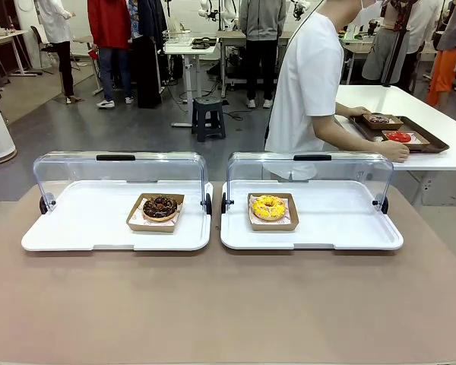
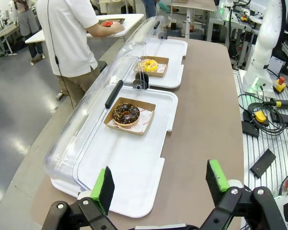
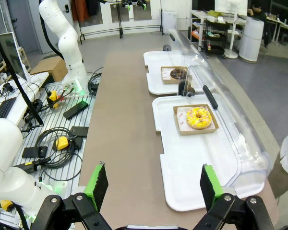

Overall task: Provide the desired donut to the person.
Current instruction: Place the picked Paper togo box onto the Handle tray extended by the person.

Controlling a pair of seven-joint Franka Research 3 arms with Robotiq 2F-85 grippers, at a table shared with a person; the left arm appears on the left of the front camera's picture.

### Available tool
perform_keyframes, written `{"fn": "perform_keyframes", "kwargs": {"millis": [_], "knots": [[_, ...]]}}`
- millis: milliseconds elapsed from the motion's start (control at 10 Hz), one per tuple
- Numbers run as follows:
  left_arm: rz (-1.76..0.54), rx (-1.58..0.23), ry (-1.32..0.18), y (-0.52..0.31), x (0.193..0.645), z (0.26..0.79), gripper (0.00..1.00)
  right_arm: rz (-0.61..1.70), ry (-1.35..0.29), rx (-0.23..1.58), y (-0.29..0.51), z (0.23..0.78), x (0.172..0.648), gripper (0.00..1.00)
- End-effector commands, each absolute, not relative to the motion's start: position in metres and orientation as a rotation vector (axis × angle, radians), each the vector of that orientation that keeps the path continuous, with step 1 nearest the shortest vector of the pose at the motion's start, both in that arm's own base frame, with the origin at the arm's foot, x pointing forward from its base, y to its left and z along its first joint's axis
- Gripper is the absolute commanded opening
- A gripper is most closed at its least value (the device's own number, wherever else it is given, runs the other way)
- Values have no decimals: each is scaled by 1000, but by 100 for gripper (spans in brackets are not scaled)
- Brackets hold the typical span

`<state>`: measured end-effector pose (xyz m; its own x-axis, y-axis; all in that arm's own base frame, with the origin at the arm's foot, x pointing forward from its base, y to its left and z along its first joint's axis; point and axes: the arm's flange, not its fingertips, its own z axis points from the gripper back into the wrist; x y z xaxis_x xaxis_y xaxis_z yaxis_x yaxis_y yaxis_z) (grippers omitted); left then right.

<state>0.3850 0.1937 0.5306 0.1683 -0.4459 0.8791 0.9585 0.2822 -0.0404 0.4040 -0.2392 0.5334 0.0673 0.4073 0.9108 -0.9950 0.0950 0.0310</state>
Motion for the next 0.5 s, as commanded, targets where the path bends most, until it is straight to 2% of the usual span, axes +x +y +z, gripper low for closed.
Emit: {"fn": "perform_keyframes", "kwargs": {"millis": [0,400], "knots": [[-1124,-718,-893,194,384,532,100,1284,-902,861,-239,533,404,100],[-1124,-718,-893,194,384,532,100,1284,-902,861,-239,533,404,100]]}}
